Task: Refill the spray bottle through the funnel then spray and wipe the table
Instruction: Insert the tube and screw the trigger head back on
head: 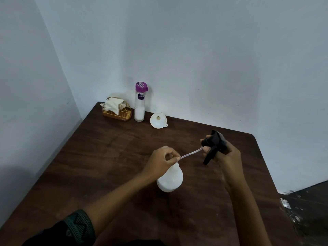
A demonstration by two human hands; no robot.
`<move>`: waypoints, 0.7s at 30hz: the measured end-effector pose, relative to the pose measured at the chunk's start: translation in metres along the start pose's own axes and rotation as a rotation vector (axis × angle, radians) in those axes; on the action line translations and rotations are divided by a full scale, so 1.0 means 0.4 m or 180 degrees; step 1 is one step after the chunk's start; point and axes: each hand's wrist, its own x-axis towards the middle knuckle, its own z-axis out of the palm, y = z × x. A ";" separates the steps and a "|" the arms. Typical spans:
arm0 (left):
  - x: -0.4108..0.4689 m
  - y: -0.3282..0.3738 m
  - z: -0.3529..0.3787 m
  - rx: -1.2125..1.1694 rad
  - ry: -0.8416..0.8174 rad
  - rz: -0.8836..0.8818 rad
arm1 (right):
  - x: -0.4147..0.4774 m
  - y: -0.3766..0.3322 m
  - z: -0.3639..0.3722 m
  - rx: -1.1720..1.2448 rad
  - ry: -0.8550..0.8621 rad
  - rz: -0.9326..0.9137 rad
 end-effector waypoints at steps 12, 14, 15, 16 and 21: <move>-0.042 -0.059 -0.003 -0.0289 -0.0406 -0.0408 | -0.011 0.036 0.042 -0.0540 -0.0408 0.0128; -0.042 -0.061 -0.001 -0.0304 -0.0306 -0.0423 | -0.009 0.047 0.052 -0.0714 -0.0455 0.0084; -0.042 -0.061 0.000 -0.0321 -0.0273 -0.0428 | -0.008 0.054 0.058 -0.0810 -0.0521 0.0078; -0.041 -0.060 0.002 -0.0341 -0.0245 -0.0431 | -0.008 0.066 0.065 -0.0903 -0.0603 0.0085; -0.041 -0.058 0.005 -0.0379 -0.0136 -0.0406 | -0.009 0.145 0.101 -0.1450 -0.0684 0.0110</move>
